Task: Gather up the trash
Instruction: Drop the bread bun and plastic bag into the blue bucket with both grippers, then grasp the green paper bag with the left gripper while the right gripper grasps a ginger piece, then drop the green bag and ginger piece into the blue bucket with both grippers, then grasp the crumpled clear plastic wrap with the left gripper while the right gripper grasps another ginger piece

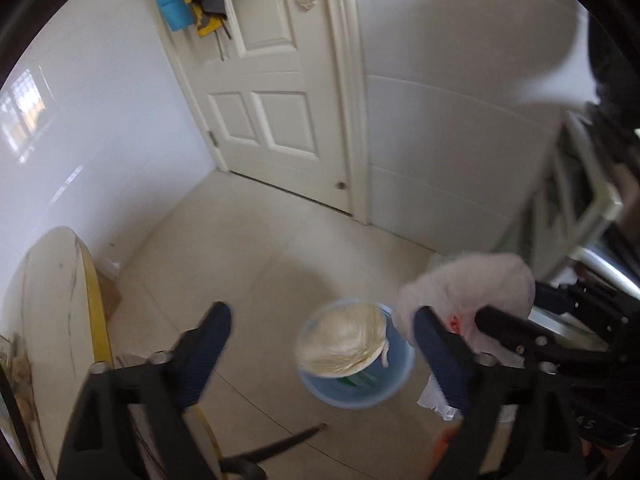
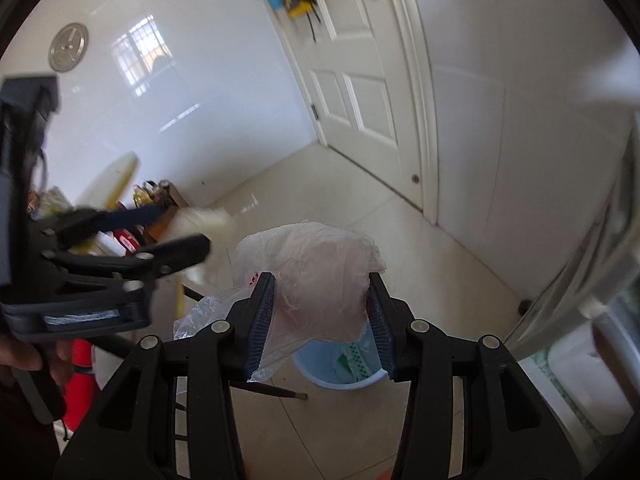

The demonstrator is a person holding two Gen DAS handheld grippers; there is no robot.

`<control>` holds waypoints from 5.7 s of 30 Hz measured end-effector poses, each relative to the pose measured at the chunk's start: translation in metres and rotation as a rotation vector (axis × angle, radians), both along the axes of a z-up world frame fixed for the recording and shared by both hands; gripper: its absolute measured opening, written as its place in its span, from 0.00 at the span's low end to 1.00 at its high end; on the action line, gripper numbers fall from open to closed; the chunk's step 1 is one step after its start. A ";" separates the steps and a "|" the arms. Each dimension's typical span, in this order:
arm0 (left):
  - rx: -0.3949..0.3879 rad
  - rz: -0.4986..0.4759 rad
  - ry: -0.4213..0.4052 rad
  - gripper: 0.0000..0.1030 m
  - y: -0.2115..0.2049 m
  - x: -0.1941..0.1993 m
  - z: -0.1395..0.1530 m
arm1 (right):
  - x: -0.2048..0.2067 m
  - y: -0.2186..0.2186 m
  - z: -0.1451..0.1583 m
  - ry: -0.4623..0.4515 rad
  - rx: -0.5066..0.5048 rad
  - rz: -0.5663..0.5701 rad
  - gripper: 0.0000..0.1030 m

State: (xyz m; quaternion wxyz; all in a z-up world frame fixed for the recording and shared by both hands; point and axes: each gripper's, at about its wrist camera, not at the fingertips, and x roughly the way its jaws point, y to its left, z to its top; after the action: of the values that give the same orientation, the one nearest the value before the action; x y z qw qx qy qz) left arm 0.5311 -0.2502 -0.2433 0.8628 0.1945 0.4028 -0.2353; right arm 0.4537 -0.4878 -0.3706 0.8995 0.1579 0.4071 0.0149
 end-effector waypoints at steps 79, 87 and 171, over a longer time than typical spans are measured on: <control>-0.281 0.463 0.063 0.26 0.439 -0.121 0.046 | 0.076 0.399 0.072 0.040 -0.217 0.509 0.63; -0.296 0.484 0.033 0.15 0.447 -0.140 0.065 | 0.071 0.387 0.071 0.046 -0.183 0.534 0.35; -0.255 0.367 -0.216 0.99 0.332 -0.233 0.146 | -0.055 0.245 0.181 -0.218 -0.165 0.301 0.90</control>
State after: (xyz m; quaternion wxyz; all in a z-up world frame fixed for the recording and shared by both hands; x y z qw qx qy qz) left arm 0.2986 0.0814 -0.0969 0.9467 0.0319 0.3041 -0.1016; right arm 0.3992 -0.2431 -0.1891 0.9357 0.0188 0.3264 0.1327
